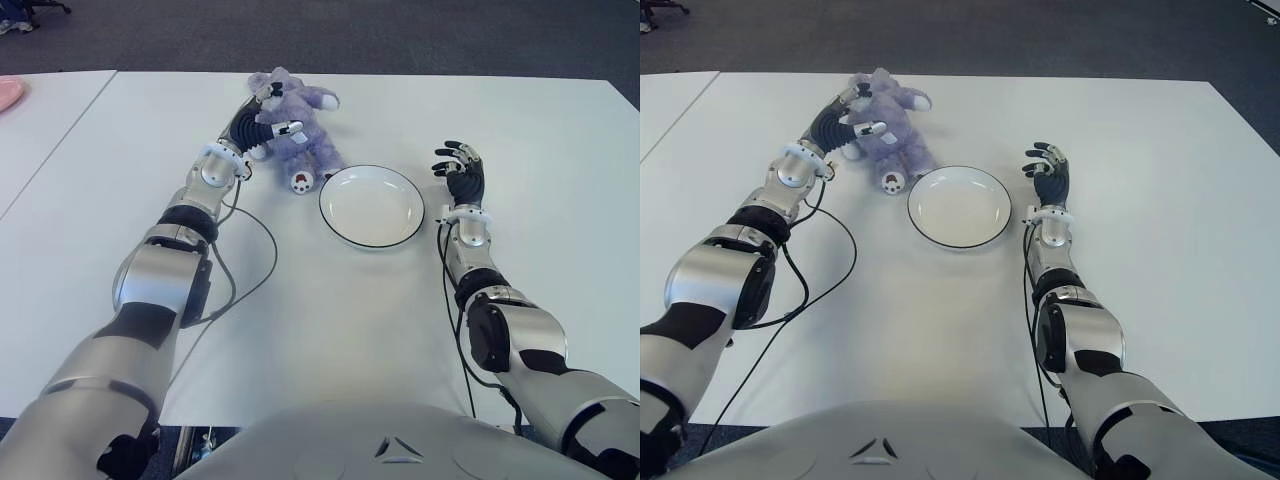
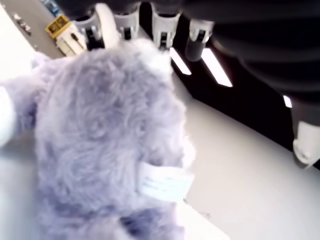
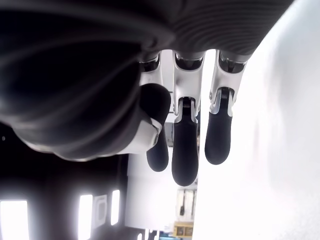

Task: Put the doll into the plate.

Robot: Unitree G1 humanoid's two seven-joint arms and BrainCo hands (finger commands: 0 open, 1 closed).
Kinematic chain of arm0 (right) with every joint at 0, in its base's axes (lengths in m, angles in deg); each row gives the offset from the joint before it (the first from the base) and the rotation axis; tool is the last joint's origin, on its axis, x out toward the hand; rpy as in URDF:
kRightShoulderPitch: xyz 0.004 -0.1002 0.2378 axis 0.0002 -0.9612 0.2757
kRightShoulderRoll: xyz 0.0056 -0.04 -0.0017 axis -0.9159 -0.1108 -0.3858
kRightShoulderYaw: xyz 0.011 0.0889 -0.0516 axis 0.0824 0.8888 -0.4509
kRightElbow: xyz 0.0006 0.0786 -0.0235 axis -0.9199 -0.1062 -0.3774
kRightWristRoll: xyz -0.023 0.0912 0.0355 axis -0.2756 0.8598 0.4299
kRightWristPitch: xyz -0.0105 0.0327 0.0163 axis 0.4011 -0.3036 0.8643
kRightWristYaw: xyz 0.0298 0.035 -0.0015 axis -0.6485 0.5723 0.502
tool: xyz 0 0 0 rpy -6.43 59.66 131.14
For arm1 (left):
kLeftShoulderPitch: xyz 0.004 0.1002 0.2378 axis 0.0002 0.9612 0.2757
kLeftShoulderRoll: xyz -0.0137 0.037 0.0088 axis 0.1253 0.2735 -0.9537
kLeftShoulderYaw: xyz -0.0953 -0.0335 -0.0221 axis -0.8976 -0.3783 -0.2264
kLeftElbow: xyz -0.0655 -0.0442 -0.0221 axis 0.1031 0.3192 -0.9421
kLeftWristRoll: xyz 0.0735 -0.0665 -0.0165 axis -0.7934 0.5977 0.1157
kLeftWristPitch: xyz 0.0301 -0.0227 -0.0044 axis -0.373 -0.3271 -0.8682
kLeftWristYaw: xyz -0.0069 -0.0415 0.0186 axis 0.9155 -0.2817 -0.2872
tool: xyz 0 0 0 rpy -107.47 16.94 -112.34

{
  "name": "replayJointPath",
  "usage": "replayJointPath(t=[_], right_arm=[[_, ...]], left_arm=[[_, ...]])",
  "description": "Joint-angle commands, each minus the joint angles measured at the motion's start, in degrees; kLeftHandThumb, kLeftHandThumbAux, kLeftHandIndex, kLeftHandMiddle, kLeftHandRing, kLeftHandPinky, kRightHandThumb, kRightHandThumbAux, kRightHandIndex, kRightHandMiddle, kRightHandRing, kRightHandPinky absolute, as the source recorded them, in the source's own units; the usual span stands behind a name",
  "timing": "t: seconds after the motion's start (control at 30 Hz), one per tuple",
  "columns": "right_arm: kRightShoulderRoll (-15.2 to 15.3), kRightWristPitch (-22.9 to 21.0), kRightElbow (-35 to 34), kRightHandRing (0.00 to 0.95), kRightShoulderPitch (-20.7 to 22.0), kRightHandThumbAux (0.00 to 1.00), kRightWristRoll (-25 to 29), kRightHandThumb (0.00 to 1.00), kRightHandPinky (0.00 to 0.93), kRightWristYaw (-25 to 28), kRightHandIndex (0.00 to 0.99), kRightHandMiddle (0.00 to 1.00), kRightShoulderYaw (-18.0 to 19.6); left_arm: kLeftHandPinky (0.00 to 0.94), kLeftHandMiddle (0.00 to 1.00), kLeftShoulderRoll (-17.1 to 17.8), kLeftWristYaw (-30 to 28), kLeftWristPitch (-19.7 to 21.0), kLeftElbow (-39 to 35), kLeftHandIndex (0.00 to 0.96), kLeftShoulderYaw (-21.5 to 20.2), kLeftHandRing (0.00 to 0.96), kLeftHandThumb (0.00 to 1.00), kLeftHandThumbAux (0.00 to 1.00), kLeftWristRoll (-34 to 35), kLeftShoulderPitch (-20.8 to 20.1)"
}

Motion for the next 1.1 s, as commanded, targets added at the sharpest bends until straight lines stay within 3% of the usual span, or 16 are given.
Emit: replayJointPath(t=[0.03,0.17,0.33,0.47,0.6,0.87,1.0,1.1], right_arm=[[-5.4,-7.1,8.0,0.506,-12.4,0.830,0.0,0.984,0.466,-0.1,0.276,0.364,0.0],[-5.4,-6.9,8.0,0.506,-12.7,0.830,0.2,0.987,0.476,0.1,0.277,0.365,0.2],[-5.4,-6.6,8.0,0.510,-13.0,0.826,0.3,0.990,0.495,0.3,0.278,0.366,0.3],[-5.4,-6.1,7.9,0.511,-13.3,0.825,0.2,0.983,0.464,0.3,0.282,0.374,0.3],[-5.4,-6.0,7.8,0.511,-13.5,0.826,0.1,0.972,0.478,0.1,0.283,0.379,0.2],[-5.4,-5.6,7.8,0.513,-13.7,0.827,-0.3,0.955,0.471,-0.6,0.284,0.386,-0.1],[-5.4,-5.8,7.8,0.512,-13.6,0.826,-0.1,0.957,0.489,-0.6,0.284,0.383,-0.1],[-5.5,-5.9,7.8,0.512,-13.6,0.824,0.0,0.960,0.487,-0.4,0.283,0.381,0.1]], left_arm=[[0.000,0.123,-0.5,0.8,5.2,2.8,0.000,5.3,0.021,0.000,0.530,-6.1,1.5],[0.000,0.025,0.3,6.7,7.8,3.3,0.000,10.5,0.004,0.000,0.602,-11.9,1.5],[0.000,0.004,0.3,10.5,9.1,3.3,0.039,14.6,0.000,0.000,0.659,-15.9,1.9],[0.000,0.000,0.0,12.5,9.9,3.2,0.194,19.0,0.000,0.000,0.658,-19.8,3.2],[0.000,0.000,1.0,11.5,7.5,0.9,0.264,23.8,0.000,0.000,0.632,-23.4,3.2],[0.000,0.000,7.2,5.1,2.9,-6.8,0.267,28.6,0.000,0.000,0.600,-25.8,4.6],[0.000,0.000,14.0,-2.1,1.2,-18.1,0.248,29.9,0.000,0.000,0.590,-25.6,8.1],[0.000,0.000,19.9,-7.2,2.8,-30.7,0.228,28.6,0.000,0.000,0.588,-23.9,13.4]])
